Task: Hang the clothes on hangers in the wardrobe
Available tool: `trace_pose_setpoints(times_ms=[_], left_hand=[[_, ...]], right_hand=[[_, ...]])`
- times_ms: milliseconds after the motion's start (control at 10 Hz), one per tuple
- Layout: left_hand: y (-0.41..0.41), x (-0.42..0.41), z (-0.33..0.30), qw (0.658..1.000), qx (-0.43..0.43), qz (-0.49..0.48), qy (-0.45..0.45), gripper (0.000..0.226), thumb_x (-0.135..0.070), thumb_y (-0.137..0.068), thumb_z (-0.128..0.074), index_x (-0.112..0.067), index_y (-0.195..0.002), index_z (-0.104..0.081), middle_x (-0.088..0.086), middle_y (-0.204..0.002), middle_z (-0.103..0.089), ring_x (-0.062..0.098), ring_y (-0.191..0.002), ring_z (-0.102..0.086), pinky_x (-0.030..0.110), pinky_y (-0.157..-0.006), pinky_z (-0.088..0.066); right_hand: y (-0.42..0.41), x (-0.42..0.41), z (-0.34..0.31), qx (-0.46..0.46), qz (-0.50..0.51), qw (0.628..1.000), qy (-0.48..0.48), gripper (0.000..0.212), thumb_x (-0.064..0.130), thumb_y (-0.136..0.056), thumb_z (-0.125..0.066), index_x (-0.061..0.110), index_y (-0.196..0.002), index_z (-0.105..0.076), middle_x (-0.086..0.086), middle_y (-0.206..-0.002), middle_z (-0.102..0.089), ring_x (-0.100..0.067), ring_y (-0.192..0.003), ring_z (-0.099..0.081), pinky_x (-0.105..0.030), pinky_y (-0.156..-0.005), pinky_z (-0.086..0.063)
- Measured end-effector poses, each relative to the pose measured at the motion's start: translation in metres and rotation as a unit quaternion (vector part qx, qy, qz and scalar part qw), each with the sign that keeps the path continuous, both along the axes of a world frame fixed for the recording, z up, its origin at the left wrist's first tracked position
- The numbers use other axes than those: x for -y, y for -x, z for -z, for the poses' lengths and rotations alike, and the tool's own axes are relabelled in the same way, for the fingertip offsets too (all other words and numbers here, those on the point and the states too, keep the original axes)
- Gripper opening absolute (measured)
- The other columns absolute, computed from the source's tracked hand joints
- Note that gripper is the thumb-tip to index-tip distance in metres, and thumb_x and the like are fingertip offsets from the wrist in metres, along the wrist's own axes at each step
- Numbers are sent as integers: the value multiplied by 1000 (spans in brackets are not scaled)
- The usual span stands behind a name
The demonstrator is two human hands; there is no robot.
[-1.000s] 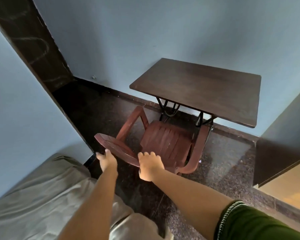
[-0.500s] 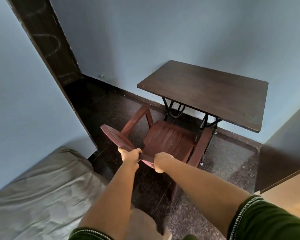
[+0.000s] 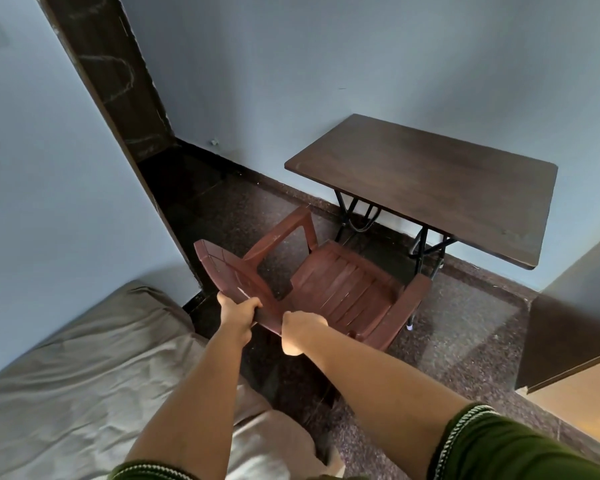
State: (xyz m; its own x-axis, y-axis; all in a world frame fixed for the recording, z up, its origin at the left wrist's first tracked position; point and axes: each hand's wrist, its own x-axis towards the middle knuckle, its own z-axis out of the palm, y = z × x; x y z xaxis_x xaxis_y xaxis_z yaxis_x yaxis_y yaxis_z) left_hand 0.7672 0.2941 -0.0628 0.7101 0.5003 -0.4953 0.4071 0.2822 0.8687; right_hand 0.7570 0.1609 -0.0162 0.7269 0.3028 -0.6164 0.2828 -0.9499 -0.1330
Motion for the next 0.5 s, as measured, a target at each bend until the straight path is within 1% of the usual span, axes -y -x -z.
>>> trace_pose_setpoints(times_ms=[100, 200, 300, 400, 500], left_hand=[[0, 5, 0, 1000, -10, 11, -14, 59, 6, -81, -61, -18, -125, -29, 8, -106, -52, 30, -96, -58, 45, -82, -55], [1, 5, 3, 999, -21, 15, -42, 52, -1, -83, -64, -18, -118, -30, 13, -114, -54, 31, -100, -59, 48, -89, -54], [10, 15, -6, 991, -54, 21, -122, 56, -14, -87, -64, -12, -130, -28, 16, -128, -53, 35, -109, -57, 46, -91, -52], [22, 28, -13, 941, -107, 63, -314, 88, -30, -91, -62, -9, -153, -3, 17, -158, -18, 36, -142, -26, 45, -111, -34], [42, 39, -19, 868, -87, 102, -478, 90, -43, -96, -51, -13, -154, 11, 12, -161, 13, 30, -149, 4, 45, -121, -11]], right_hand=[[-4, 16, 0, -11, 7, 1000, -22, 50, 22, -89, -50, 6, -135, -39, -17, -127, -54, -36, -111, -57, -41, -87, -47], [-3, 29, 3, -26, 32, 997, -63, 58, 40, -86, -54, 9, -134, -42, -16, -123, -57, -36, -105, -60, -39, -81, -50], [3, 39, 8, -17, 34, 997, -68, 83, 68, -81, -51, 14, -142, -37, -13, -136, -50, -36, -121, -51, -42, -96, -46], [12, 49, 3, -42, 69, 992, -99, 100, 87, -73, -38, 17, -146, -34, -12, -143, -45, -34, -129, -45, -44, -103, -41], [17, 59, -6, 23, 66, 990, -122, 102, 89, -75, -18, 17, -145, -35, -13, -143, -46, -34, -130, -44, -48, -104, -40]])
